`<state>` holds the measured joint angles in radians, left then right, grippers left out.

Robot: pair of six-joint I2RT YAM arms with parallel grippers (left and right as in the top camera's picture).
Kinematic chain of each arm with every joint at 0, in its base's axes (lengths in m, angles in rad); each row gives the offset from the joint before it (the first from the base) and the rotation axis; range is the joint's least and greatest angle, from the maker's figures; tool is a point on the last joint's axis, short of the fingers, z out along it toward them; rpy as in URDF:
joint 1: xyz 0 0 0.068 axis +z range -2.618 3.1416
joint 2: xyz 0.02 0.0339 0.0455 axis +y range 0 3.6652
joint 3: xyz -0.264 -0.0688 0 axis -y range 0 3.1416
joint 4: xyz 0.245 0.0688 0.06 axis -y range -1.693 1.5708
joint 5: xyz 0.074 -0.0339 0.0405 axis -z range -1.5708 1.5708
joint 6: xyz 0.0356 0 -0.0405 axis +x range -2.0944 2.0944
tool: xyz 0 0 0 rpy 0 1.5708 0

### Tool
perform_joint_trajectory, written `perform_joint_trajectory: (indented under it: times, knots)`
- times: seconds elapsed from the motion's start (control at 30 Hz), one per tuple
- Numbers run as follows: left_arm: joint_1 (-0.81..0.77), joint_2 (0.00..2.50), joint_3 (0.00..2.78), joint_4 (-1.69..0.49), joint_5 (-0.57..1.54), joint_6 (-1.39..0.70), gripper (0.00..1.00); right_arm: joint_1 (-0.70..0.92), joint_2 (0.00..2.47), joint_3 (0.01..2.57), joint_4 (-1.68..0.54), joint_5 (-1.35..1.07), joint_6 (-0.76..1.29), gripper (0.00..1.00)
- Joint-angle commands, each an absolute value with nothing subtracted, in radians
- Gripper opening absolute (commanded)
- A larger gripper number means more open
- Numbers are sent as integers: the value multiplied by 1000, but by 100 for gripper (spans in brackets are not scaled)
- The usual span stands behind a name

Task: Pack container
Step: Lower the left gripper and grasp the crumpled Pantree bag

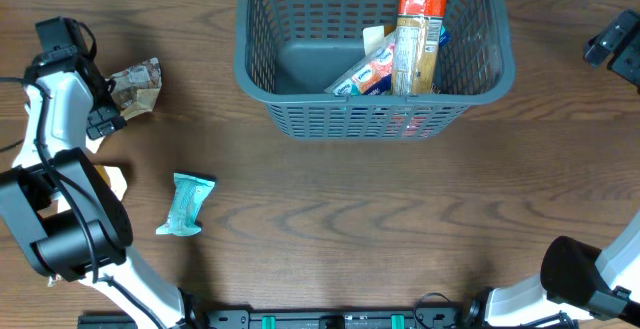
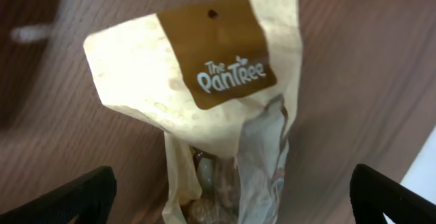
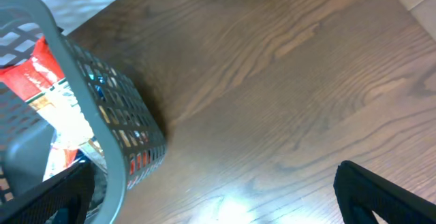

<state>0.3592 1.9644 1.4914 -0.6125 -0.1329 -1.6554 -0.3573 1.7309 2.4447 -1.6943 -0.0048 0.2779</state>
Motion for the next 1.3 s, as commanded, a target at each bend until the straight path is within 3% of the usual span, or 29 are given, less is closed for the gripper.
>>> perform_joint_trajectory:
  times: [0.0,0.77,1.13,1.27]
  knots:
    - [368,2010,1510,-588,-59,-1716,99,-359,1735,2442,-1698,-31,283,99]
    - [370,2020,1515,-566,-167,-1772,99,-359,1734,2442,-1698,-35,283,99]
    - [367,2020,1517,-560,117,-1657,99,-359,1734,2442,-1698,-35,283,99]
    - [367,2020,1516,-585,121,-1555,99,-359,1734,2442,-1698,-35,283,99]
